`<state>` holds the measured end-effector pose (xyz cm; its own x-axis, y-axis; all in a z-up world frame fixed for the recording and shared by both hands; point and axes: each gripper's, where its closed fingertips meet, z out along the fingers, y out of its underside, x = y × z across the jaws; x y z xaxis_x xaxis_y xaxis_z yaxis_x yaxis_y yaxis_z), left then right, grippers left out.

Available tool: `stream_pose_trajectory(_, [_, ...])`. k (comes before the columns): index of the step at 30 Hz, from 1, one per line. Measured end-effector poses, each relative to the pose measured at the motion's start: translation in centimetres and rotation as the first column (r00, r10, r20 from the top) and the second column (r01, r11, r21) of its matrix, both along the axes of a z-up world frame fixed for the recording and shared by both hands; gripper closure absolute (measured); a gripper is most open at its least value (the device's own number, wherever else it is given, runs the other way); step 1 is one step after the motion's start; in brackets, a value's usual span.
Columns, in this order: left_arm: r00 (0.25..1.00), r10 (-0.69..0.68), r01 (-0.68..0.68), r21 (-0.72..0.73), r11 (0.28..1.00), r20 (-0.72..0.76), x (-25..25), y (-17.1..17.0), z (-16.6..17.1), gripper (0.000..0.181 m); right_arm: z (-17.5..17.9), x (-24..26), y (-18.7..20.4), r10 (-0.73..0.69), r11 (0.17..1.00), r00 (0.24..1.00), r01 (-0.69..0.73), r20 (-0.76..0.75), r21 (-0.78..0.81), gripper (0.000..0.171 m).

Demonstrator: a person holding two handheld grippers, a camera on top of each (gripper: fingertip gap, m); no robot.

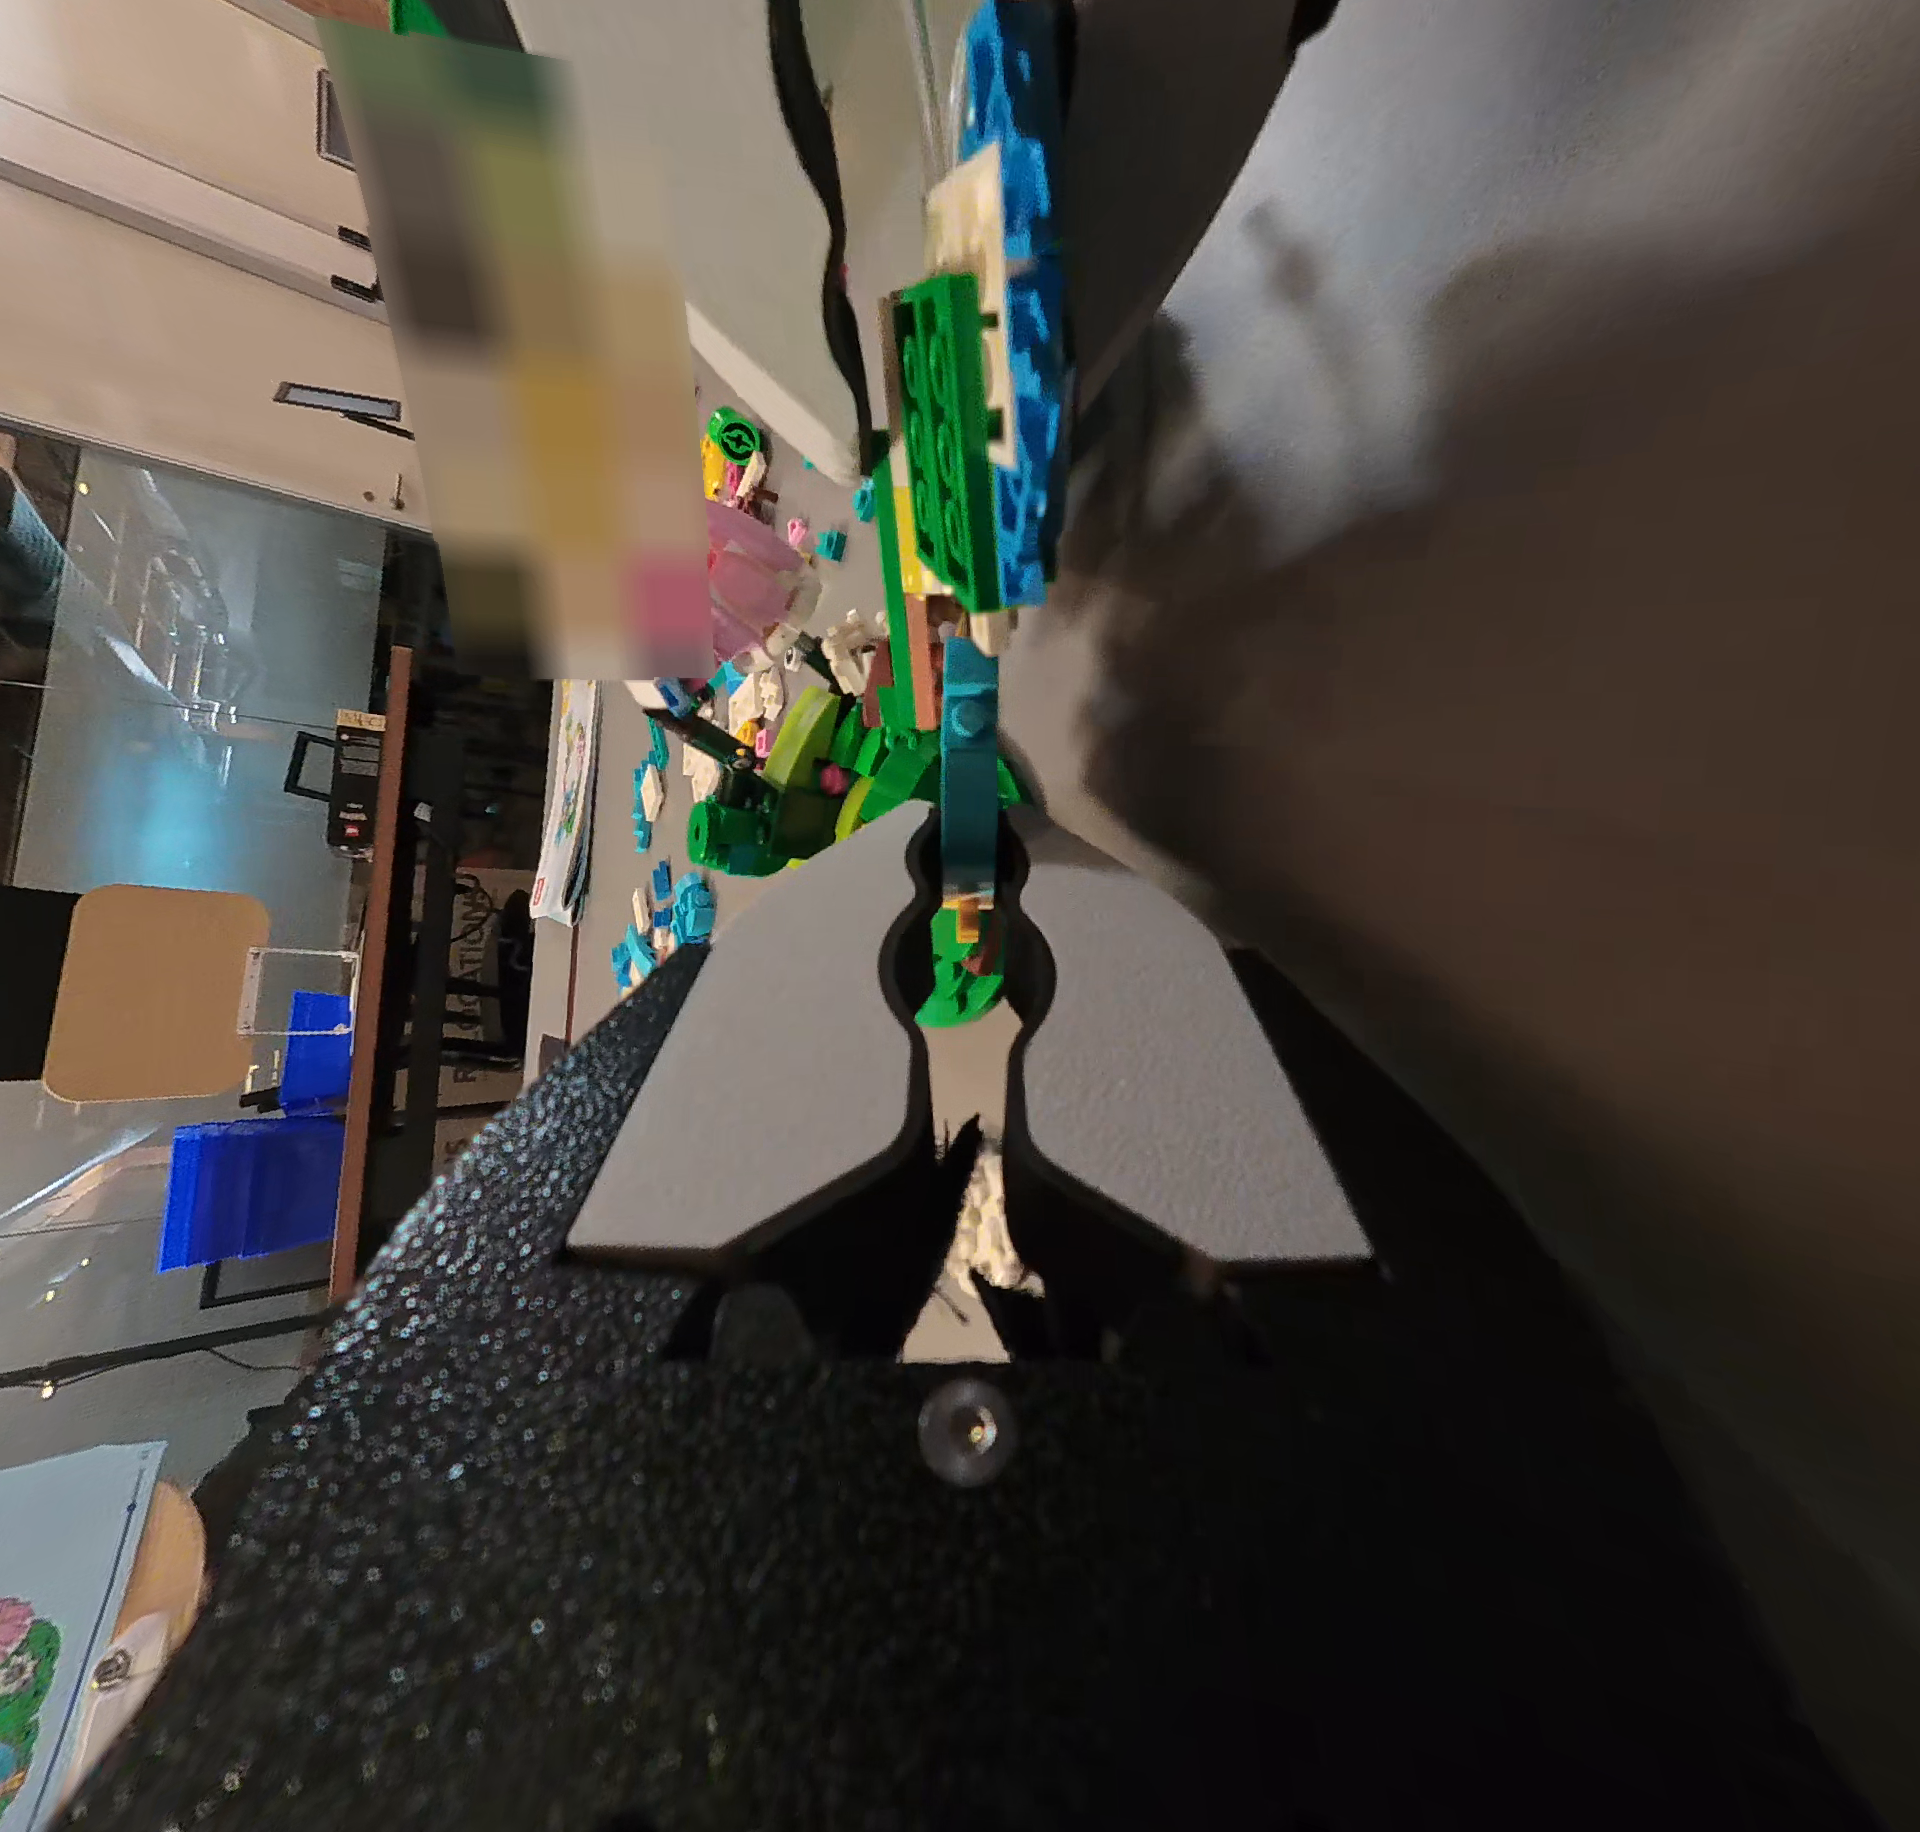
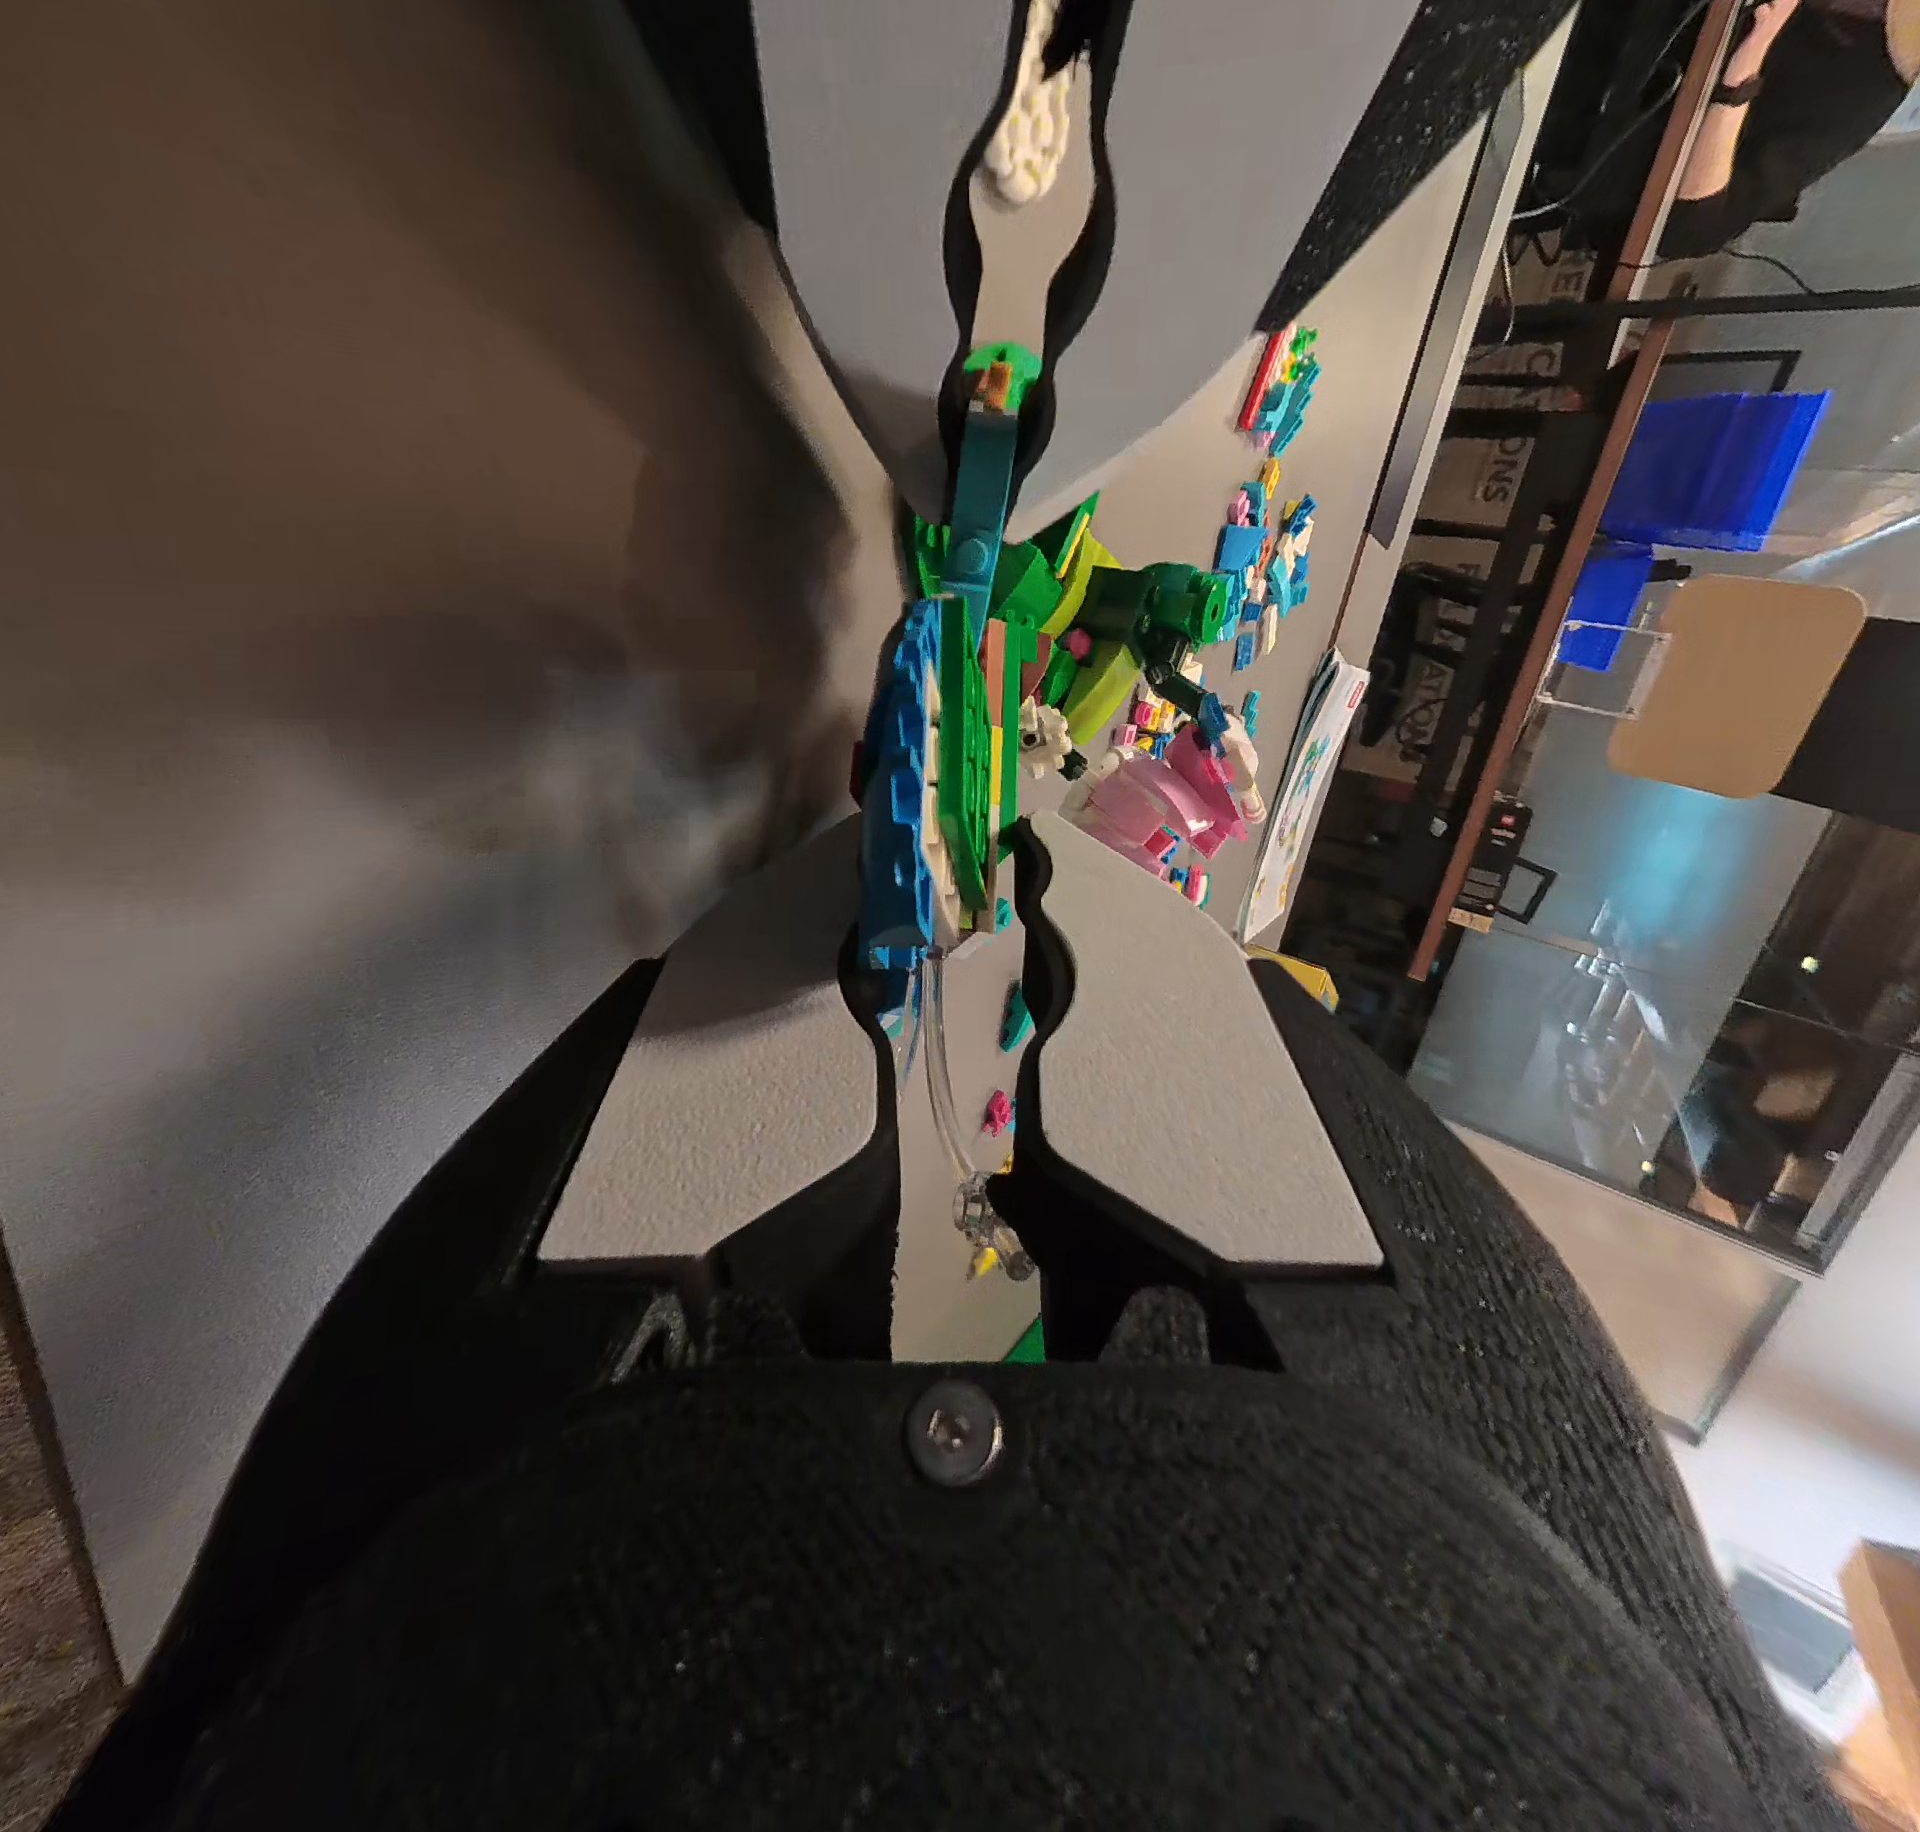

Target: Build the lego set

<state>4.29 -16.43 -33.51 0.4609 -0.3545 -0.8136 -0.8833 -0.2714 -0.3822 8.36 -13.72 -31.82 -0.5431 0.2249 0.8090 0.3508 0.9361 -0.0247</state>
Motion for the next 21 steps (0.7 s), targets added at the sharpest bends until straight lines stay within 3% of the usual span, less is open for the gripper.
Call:
stream_pose_trajectory(14, [0.999, 0.034, -0.034, -0.002, 0.999, 0.042, -0.45, 0.05, 0.2, 0.173, -0.54, 0.23, 0.3, -0.018, 0.999, 0.998, 0.016, 0.055, 0.041, 0.147])
stream_pose_trajectory(21, [1.0, 0.024, -0.024, -0.009, 1.0, -0.007, -0.61, 0.02, -0.01, 0.173, -0.75, 0.36, 0.3, 0.001, 0.999, 0.996, -0.004, 0.085, 0.033, 0.147])
